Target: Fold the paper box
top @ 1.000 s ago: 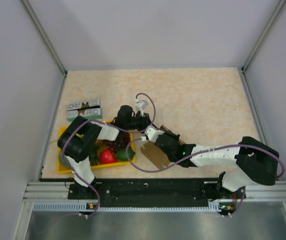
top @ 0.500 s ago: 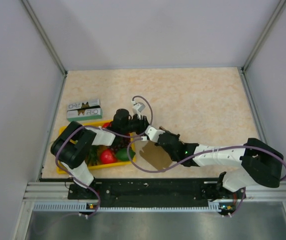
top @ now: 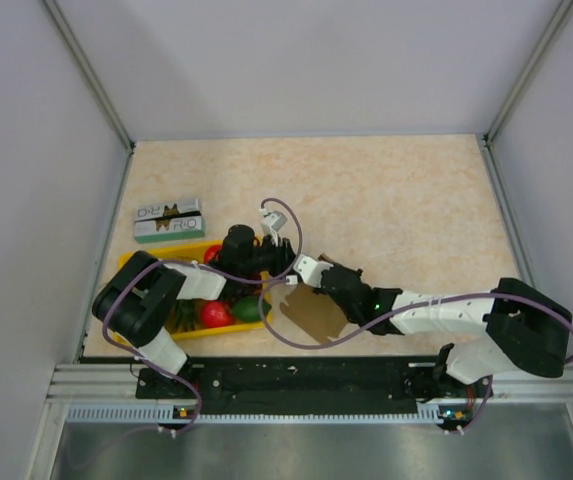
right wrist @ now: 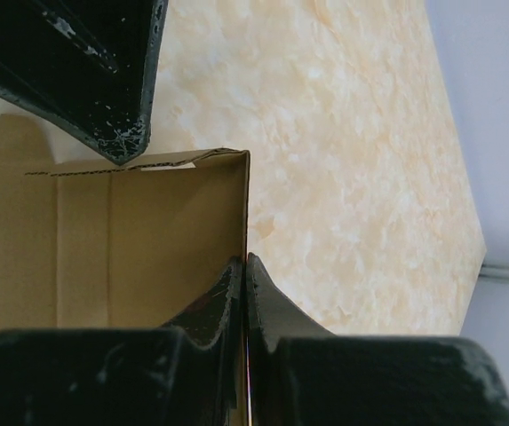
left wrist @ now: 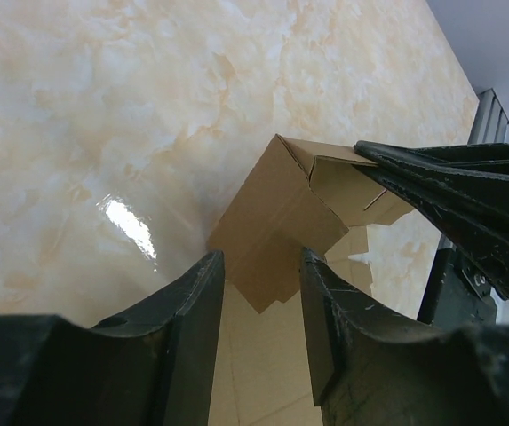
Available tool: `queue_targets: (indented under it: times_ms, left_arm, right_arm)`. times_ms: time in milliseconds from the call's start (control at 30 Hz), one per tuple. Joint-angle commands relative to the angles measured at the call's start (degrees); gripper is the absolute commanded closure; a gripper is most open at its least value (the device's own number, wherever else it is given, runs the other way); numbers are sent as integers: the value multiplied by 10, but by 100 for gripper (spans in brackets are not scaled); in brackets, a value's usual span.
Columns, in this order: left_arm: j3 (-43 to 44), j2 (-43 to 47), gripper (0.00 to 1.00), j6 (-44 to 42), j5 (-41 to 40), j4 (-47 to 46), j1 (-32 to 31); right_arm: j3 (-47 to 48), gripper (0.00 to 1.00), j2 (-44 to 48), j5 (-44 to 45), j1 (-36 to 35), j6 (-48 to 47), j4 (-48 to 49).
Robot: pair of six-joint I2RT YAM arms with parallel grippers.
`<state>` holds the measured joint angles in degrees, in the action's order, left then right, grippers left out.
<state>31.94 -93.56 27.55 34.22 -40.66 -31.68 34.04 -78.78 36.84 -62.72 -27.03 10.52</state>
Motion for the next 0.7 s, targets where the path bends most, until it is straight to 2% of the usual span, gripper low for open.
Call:
queue_targets:
  times_ms: [0, 67, 367, 533, 667]
  left_arm:
    - [15, 13, 56, 6, 0, -20, -3]
    - [19, 7, 56, 2, 2, -21, -3]
    - [12, -4, 53, 18, 16, -58, -3]
    - [12, -7, 53, 29, 9, -74, -6]
    - [21, -14, 53, 15, -27, -57, -10]
  right_arm:
    - [-20, 100, 18, -8, 7, -57, 71]
    - [-33, 100, 23, -49, 15, -106, 95]
    - [-32, 100, 55, -160, 64, -185, 92]
    - [-33, 100, 48, -173, 79, -200, 100]
    - [-42, 100, 18, -158, 79, -222, 163]
